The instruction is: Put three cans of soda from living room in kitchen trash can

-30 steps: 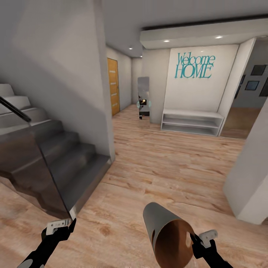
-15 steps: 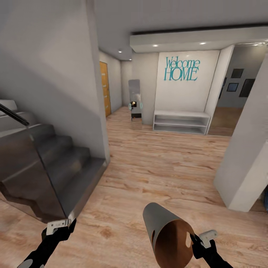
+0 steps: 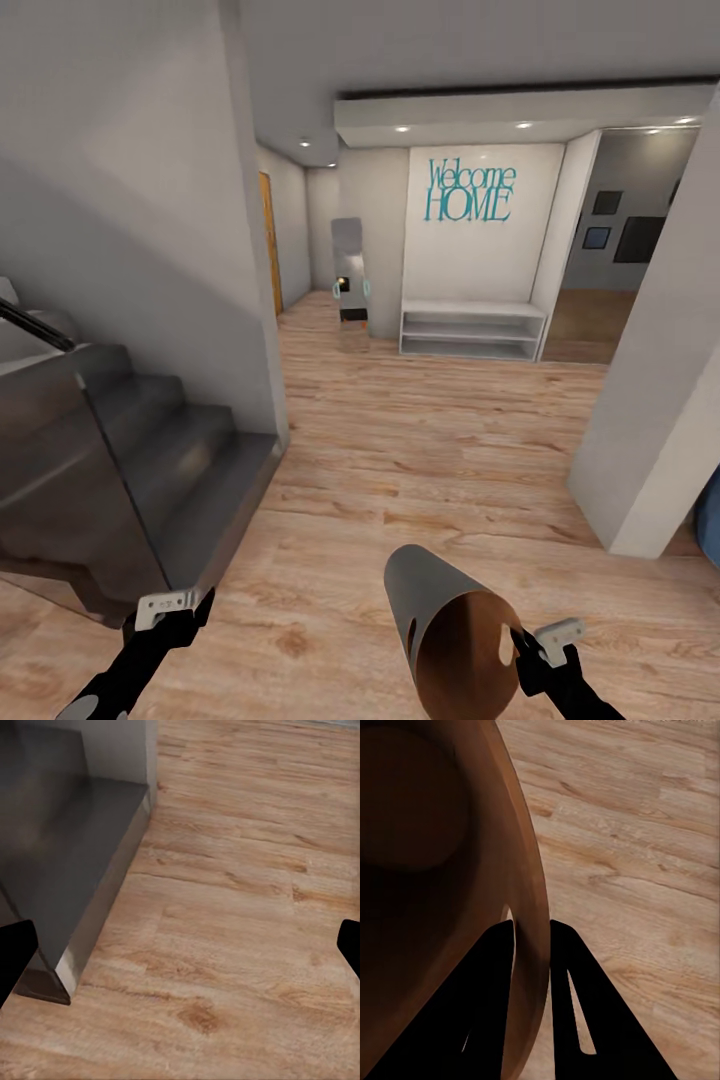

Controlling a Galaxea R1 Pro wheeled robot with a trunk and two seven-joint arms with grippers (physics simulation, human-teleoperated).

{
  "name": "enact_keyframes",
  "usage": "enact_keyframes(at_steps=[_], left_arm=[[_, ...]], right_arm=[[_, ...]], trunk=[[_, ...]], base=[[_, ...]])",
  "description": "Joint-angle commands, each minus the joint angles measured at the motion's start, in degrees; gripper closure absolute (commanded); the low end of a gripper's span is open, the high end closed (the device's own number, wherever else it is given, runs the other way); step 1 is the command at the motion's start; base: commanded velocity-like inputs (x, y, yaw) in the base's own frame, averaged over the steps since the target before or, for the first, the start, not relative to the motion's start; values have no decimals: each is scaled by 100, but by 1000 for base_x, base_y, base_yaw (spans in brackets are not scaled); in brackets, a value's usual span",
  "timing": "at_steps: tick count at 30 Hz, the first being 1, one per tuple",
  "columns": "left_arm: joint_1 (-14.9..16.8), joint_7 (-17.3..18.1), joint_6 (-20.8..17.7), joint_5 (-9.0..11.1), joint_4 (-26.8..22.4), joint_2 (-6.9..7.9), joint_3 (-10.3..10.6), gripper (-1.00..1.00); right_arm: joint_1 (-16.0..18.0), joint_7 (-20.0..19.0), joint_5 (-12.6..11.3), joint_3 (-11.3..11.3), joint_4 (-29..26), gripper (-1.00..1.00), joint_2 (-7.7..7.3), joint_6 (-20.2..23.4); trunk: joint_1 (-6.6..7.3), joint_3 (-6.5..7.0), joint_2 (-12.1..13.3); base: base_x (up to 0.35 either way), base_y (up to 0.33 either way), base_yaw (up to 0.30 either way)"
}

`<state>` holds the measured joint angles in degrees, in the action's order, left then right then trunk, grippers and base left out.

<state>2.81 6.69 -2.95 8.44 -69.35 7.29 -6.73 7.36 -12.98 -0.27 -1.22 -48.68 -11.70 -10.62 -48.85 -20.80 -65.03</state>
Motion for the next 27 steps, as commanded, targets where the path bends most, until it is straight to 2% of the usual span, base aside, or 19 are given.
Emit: enact_keyframes(at_steps=[1,9,27], left_arm=[[0,0,1,0,0,0,1,-100],[0,-10,5,0,0,0,5,-100],[0,-9,5,-28,2,0,5,-100]], right_arm=[[3,-64,-44,7,-11,100,1,3],[3,-64,-48,-1,-10,100,9,2],[3,-64,-52,-1,-1,100,10,0]], trunk=[[0,1,0],[0,16,0],[0,152,0]], base=[[18,57,-13],[5,16,-32],[0,0,-157]])
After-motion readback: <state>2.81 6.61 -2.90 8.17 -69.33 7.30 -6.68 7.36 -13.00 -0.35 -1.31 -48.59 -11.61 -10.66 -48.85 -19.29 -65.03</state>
